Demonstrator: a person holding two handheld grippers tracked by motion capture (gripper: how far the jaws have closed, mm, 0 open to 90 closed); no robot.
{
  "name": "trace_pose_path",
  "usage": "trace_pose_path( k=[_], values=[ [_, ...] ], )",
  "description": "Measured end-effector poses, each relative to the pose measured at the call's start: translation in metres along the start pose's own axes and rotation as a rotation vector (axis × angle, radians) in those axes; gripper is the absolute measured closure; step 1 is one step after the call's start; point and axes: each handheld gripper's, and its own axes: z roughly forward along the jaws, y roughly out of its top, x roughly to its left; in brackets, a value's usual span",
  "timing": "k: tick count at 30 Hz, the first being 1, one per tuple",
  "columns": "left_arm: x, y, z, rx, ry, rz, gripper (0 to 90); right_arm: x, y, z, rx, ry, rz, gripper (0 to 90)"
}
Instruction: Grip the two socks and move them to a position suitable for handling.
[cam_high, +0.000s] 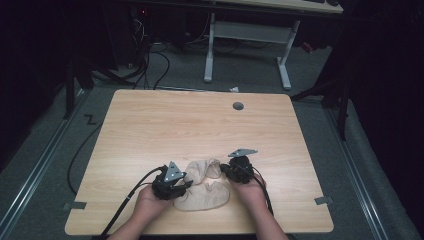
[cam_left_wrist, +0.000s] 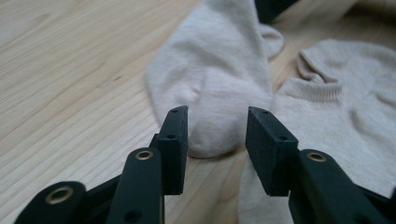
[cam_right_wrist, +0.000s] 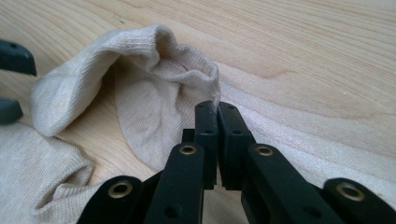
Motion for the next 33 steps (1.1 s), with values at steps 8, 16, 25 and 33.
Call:
trace_pose_path(
  k=[8, 16, 25, 33],
  values=[
    [0.001, 0.004, 0.006, 0.012, -0.001, -0.034, 84.8, 0.001, 0.0, 0.0, 0.003, -0.006, -0.008, 87.2],
    [-0.004, 0.01, -0.009, -0.065, 0.024, -0.033, 87.2, 0.001, -0.001, -0.002, -0.002, -0.02, -0.016, 86.6],
    [0.005, 0.022, -0.043, -0.221, 0.046, -0.12, 87.4, 0.005, -0.003, 0.0, 0.008, 0.03, -0.041, 85.2],
    [0.038, 0.016, -0.036, -0.207, 0.092, -0.239, 87.3, 0.008, -0.01, -0.006, 0.003, 0.018, -0.055, 83.9]
  ],
)
